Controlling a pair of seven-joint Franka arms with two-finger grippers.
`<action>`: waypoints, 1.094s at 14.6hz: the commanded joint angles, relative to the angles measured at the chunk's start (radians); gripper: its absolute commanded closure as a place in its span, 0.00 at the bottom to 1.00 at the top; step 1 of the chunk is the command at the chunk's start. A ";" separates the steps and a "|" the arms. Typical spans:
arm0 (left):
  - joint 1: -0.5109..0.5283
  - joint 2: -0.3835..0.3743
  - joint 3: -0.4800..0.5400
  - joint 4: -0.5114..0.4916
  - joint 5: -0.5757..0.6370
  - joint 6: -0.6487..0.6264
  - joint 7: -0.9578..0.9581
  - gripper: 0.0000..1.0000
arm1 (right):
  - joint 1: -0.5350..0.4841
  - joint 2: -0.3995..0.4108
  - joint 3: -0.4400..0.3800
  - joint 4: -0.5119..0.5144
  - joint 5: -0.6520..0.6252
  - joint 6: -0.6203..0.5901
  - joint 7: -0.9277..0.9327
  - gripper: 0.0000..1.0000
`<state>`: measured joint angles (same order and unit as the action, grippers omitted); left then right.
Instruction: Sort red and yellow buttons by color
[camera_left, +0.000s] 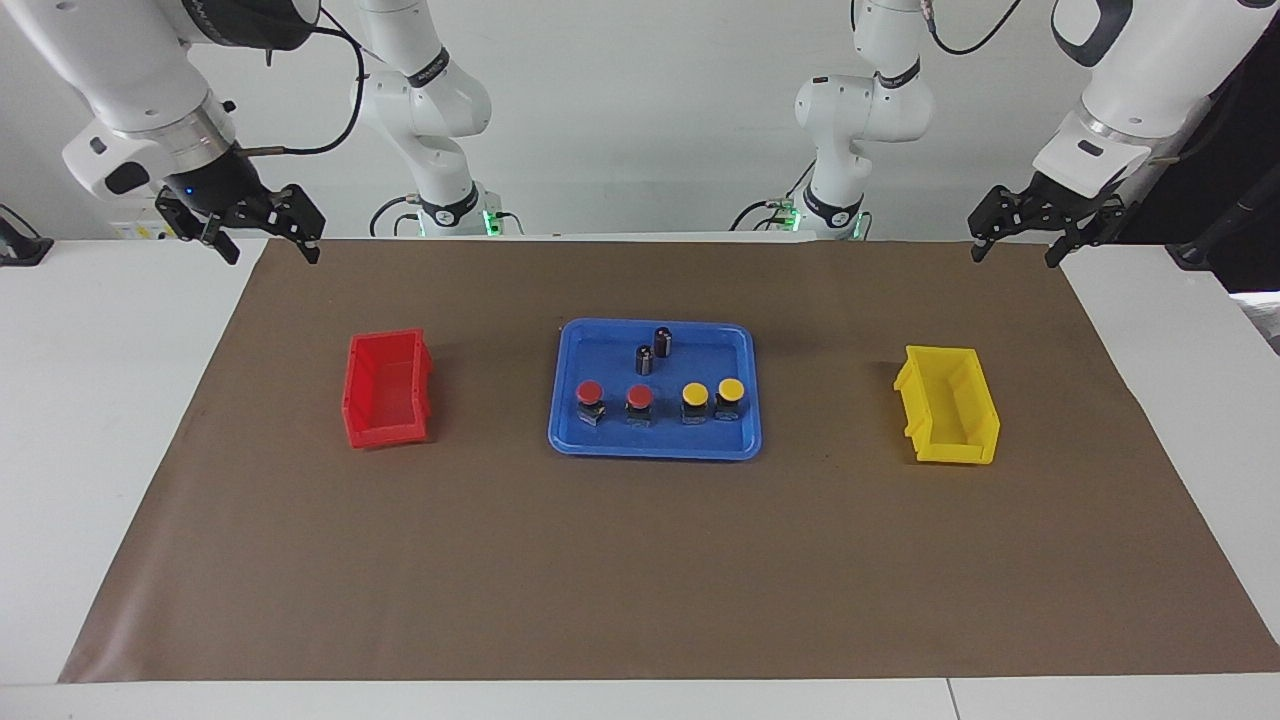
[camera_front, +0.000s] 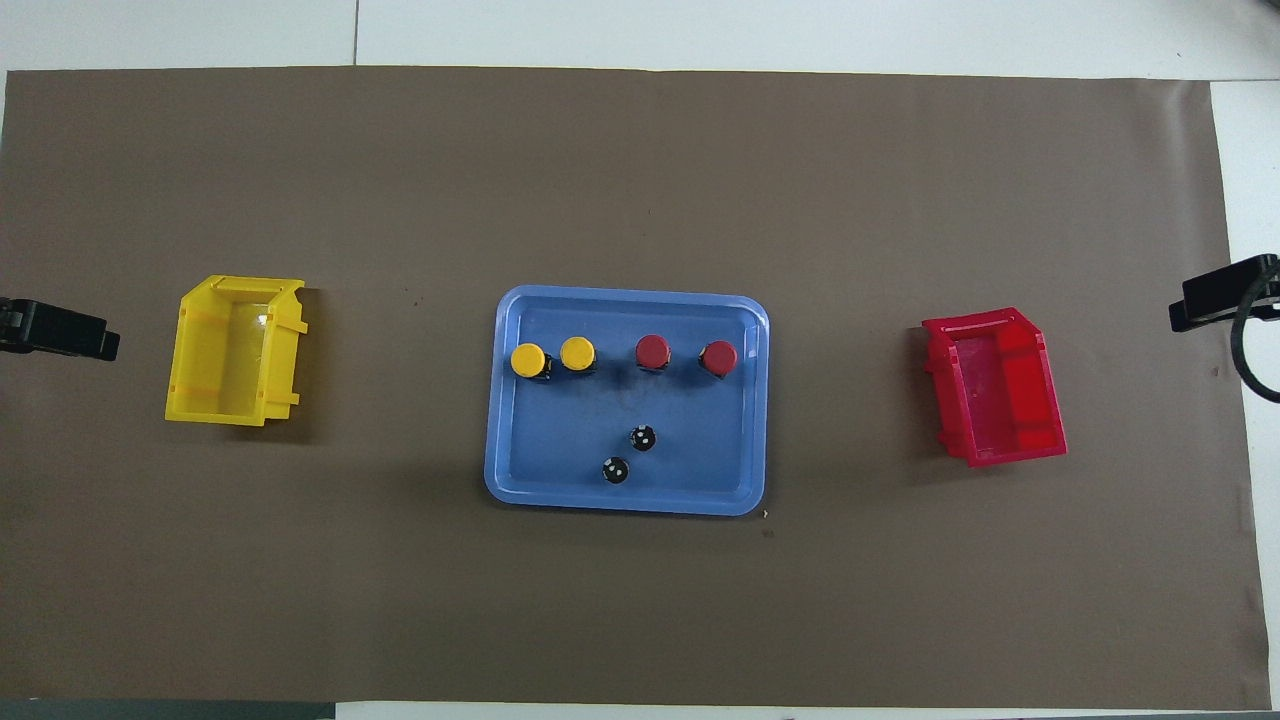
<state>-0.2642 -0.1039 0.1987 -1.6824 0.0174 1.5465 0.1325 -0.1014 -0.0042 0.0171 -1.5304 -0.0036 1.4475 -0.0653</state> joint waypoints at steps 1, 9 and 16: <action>0.005 0.006 -0.004 0.018 0.018 -0.025 0.006 0.00 | -0.008 -0.013 0.007 -0.013 0.005 0.004 -0.001 0.00; 0.005 0.006 -0.004 0.018 0.018 -0.023 0.006 0.00 | -0.001 -0.013 0.010 -0.010 -0.006 0.001 -0.010 0.00; 0.005 0.006 -0.004 0.018 0.018 -0.025 0.006 0.00 | 0.224 0.139 0.010 0.186 0.003 -0.029 0.198 0.00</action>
<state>-0.2641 -0.1039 0.1987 -1.6824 0.0174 1.5439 0.1325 0.0429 0.0303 0.0231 -1.4652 -0.0026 1.4467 0.0246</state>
